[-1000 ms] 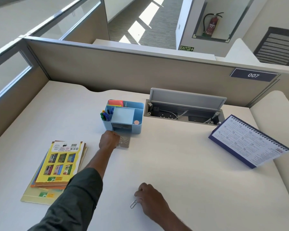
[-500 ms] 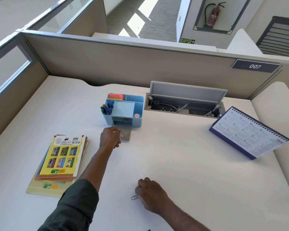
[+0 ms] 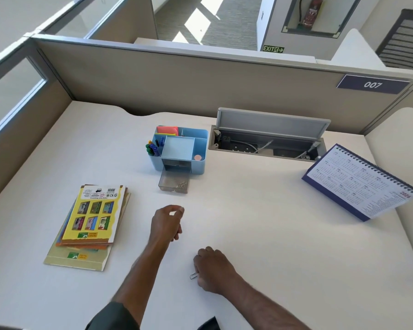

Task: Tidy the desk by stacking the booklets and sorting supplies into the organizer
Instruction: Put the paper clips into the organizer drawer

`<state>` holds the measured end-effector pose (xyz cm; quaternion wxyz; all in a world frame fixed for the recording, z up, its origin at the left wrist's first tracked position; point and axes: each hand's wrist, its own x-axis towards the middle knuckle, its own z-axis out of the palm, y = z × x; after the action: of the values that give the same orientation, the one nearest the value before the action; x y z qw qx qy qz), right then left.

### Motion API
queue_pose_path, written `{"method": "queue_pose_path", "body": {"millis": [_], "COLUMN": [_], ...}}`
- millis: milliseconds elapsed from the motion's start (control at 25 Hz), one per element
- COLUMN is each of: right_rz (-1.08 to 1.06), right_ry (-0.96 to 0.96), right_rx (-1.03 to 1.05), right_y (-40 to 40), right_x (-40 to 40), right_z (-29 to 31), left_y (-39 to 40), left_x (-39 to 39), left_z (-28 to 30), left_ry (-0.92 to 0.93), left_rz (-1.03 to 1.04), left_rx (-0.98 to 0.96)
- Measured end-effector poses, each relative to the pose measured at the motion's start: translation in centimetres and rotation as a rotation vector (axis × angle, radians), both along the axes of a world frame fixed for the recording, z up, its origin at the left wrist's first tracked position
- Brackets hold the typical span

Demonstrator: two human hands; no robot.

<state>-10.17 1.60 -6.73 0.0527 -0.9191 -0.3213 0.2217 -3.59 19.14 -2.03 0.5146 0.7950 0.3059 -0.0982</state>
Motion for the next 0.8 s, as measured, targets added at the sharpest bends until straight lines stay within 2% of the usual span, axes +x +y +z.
{"method": "queue_pose_path", "body": {"millis": [120,200,280,400,480,600,800], "right_rz": [0.008,-0.058,-0.238,-0.526,-0.639,-0.680,-0.649], "right_ry": [0.003,0.079,0.210,0.309,0.371,0.410,0.464], "right_rx": [0.036,0.134,0.258,0.439,0.564,0.667,0.716], "right_y": [0.0,-0.4,-0.8,-1.0,-0.8,-0.2,1.1], "right_x": [0.2,0.3,0.8,2.9,4.6,6.8,9.5], "right_z": [0.4,0.9,1.8,3.5,4.7,6.4,7.5], "left_y": [-0.5,-0.4,0.0,0.4,0.4,0.7,1.5], "left_x": [-1.7,-2.6,-3.2,-3.8,-3.8,-3.1,-1.1], "left_z": [-0.6,-0.9,-1.1,-1.1,-0.6,0.4,1.9], "left_ry": [0.030,0.038,0.032,0.005,-0.027,-0.095,-0.205], "left_rz": [-0.041,-0.085,-0.145,-0.276,-0.354,-0.365,-0.308], "left_rx": [-0.014,-0.026,-0.054,-0.108,-0.160,-0.231,-0.252]}}
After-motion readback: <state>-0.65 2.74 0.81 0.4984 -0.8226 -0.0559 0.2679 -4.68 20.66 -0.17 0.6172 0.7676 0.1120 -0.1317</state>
